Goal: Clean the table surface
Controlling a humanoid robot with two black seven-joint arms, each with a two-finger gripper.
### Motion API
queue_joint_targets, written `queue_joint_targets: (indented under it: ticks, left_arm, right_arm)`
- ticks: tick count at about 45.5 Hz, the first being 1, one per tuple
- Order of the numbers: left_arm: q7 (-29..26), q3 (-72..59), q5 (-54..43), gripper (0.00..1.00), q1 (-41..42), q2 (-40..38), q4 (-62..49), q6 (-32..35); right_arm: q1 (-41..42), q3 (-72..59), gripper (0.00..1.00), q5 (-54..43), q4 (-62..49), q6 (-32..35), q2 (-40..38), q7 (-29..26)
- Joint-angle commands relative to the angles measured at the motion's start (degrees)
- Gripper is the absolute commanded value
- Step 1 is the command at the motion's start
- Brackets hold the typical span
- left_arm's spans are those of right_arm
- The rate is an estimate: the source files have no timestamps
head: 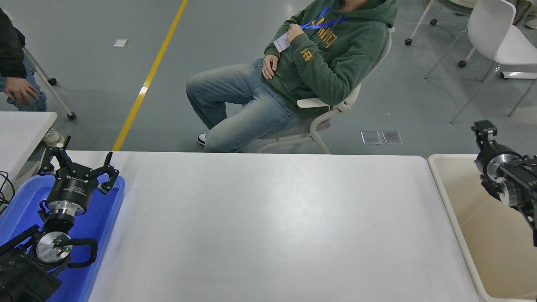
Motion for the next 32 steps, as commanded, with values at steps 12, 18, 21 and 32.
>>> queue_joint_targets:
  ticks: [12,18,21,32]
  left_arm:
    - [0.00,0.00,0.00,1.00,-0.03,0.00,0.00,0.00]
    - [0.00,0.00,0.00,1.00,0.06,0.00,0.00,0.00]
    - [0.00,0.00,0.00,1.00,-0.03,0.00,0.00,0.00]
    - [0.00,0.00,0.00,1.00,-0.03,0.00,0.00,0.00]
  right_arm:
    - [-2.80,9.13,1.00,7.57,16.10,0.49,2.34,0.18]
    - [-4.38,13.00,1.00,8.45,18.21,0.57,4.53,0.18]
    - [-5.00,14.14,1.00,8.45,18.91,0.57,5.59,0.18]
    - [-6.75,18.01,1.00,8.45,19.97,0.66,10.51,2.11]
